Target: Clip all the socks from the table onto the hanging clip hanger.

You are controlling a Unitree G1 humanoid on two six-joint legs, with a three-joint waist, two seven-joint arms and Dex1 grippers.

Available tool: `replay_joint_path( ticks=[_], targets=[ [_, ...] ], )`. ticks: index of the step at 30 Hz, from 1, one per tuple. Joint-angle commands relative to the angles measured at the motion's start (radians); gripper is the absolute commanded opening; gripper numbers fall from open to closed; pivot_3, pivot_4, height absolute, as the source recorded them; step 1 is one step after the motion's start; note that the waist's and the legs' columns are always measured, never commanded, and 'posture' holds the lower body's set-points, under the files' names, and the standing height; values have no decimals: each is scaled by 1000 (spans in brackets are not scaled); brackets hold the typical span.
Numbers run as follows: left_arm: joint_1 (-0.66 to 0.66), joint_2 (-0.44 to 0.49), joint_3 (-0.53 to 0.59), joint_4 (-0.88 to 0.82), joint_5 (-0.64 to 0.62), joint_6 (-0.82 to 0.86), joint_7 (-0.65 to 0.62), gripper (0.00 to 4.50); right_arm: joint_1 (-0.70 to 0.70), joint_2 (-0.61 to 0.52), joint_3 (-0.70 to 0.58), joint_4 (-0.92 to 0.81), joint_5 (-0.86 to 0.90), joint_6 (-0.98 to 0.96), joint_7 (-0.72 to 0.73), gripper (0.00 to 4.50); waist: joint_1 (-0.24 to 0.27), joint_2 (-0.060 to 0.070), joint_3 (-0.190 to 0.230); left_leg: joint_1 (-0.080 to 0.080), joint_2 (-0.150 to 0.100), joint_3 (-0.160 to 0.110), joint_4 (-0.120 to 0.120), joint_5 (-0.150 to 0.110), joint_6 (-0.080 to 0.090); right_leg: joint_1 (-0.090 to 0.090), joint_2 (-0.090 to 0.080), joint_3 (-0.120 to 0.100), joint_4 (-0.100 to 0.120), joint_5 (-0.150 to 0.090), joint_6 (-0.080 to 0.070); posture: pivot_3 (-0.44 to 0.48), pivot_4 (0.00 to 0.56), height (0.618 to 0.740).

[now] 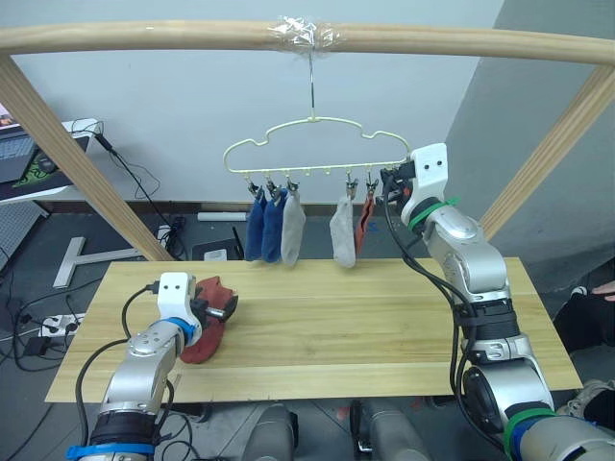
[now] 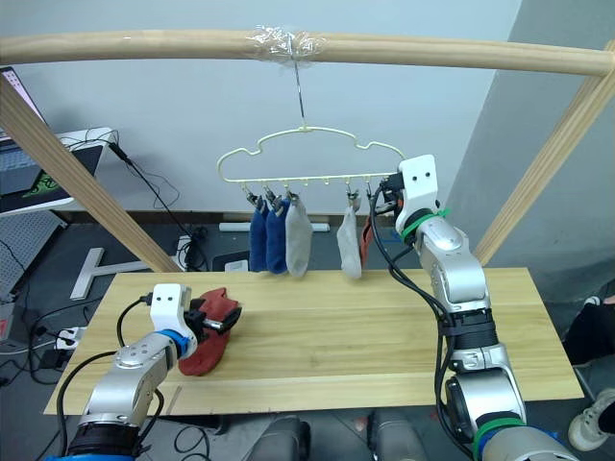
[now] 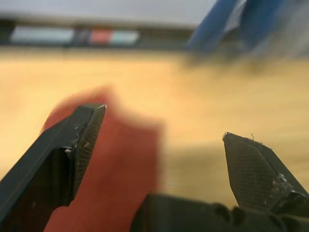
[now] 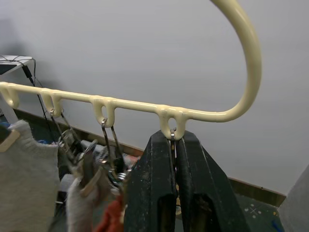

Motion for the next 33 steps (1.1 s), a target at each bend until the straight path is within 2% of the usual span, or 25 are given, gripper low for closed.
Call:
replay_joint_path(
  ticks=[1, 15, 33],
  targets=[
    [-20, -2, 20, 38, 6, -38, -11, 4500, -3, 4, -5, -49, 13, 18, 1, 38, 2, 0, 1, 0, 0, 0, 0, 0, 0, 0, 0, 0, 0, 0, 0, 35, 198, 740],
    [-88, -45, 8, 267, 58, -156, 20, 4500, 5, 7, -8, -77, 15, 60, 0, 38, -6, 0, 1, 0, -1, 0, 0, 0, 0, 0, -2, 0, 0, 2, -4, 26, 203, 740],
    [-86, -25, 39, 273, 79, -211, 31, 4500, 10, 5, -11, -89, 17, 72, 1, 38, -7, 0, 1, 0, -1, 0, -1, 0, 0, 0, -2, 0, 0, 0, 0, 25, 193, 740]
  ],
)
